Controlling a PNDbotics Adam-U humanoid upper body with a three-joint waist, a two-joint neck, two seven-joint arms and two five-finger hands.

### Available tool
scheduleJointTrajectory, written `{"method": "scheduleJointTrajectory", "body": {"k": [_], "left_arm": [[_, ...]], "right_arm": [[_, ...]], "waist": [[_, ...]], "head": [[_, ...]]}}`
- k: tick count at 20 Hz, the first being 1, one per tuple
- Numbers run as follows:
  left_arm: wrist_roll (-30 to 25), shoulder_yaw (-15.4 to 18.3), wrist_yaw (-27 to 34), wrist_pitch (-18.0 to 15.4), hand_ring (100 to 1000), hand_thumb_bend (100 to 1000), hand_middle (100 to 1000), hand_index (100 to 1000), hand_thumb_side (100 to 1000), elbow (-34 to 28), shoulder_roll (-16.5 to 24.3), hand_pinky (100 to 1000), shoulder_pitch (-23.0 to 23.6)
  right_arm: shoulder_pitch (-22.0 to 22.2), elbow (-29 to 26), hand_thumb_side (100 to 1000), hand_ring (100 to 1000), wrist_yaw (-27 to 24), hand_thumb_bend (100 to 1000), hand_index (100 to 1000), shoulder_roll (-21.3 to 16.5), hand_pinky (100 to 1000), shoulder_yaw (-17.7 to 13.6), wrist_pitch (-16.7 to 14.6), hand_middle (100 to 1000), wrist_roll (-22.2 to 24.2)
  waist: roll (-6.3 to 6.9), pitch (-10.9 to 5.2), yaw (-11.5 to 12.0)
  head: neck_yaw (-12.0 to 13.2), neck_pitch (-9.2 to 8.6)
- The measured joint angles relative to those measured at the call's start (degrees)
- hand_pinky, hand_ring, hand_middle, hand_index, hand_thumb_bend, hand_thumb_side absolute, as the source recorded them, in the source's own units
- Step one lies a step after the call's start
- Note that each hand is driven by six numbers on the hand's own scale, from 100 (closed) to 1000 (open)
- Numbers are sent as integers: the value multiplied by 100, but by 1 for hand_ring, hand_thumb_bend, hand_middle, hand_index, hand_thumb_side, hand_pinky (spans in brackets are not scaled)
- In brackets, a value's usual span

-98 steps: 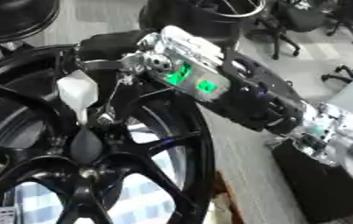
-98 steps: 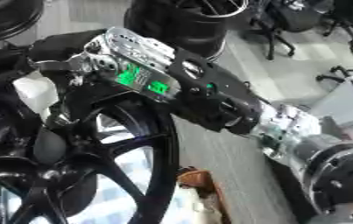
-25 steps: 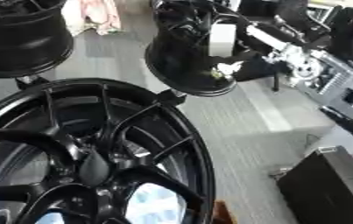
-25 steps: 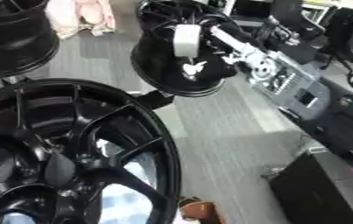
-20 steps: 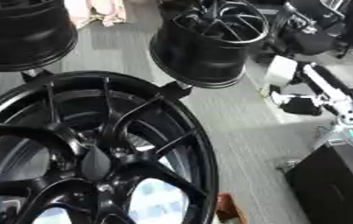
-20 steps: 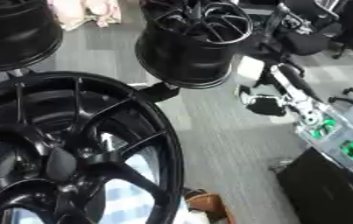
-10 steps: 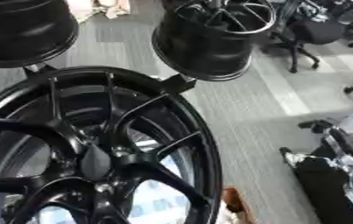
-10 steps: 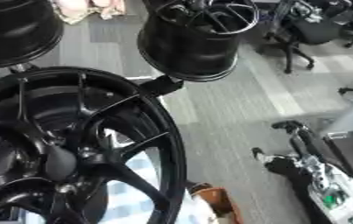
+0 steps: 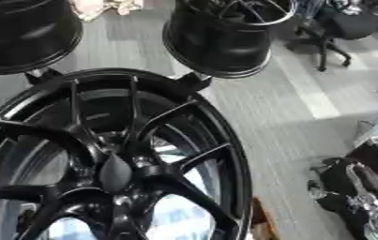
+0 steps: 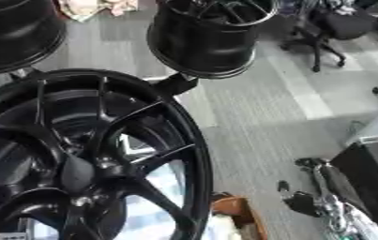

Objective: Pull the pin out of the wheel hub.

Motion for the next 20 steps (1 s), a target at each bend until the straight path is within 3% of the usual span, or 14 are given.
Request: {"method": "scheduleJointTrajectory", "body": {"k": [1, 4, 6, 11, 15, 20], "left_arm": [[-5, -1, -5, -5, 657, 100, 615, 757, 819, -1, 0, 807, 5], [-19, -1, -10, -37, 656, 100, 615, 757, 794, -1, 1, 807, 13], [-29, -1, -9, -83, 655, 100, 614, 758, 769, -1, 5, 807, 18], [-79, -41, 53, -364, 654, 100, 614, 760, 713, -31, 57, 807, -6], [-113, -74, 135, -626, 655, 100, 615, 767, 676, -41, 113, 807, -24], [-123, -71, 219, -903, 655, 100, 616, 771, 654, -41, 215, 808, -45]], "right_arm": [[-58, 0, 497, 711, -78, 100, 793, 59, 798, 7, -99, 737, -202], [-272, 7, 458, 661, -308, 100, 774, 291, 771, 140, -608, 720, -854], [-476, 13, 530, 642, -474, 100, 771, 480, 751, 278, -1125, 718, -1353], [-1096, 20, 569, 630, -791, 100, 770, 909, 749, 631, -2552, 726, -2440], [-1366, 26, 574, 630, -709, 100, 783, 1100, 746, 860, -3234, 752, -2739], [-1422, 27, 573, 619, -556, 100, 777, 1177, 745, 974, -3649, 739, -2827]], "waist": [[13, 0, -26], [61, 0, -110], [103, -2, -156], [251, -6, -249], [317, 0, -322], [339, 30, -376]], "head": [[36, 7], [156, 8], [239, 8], [445, 6], [560, 6], [731, 6]]}}
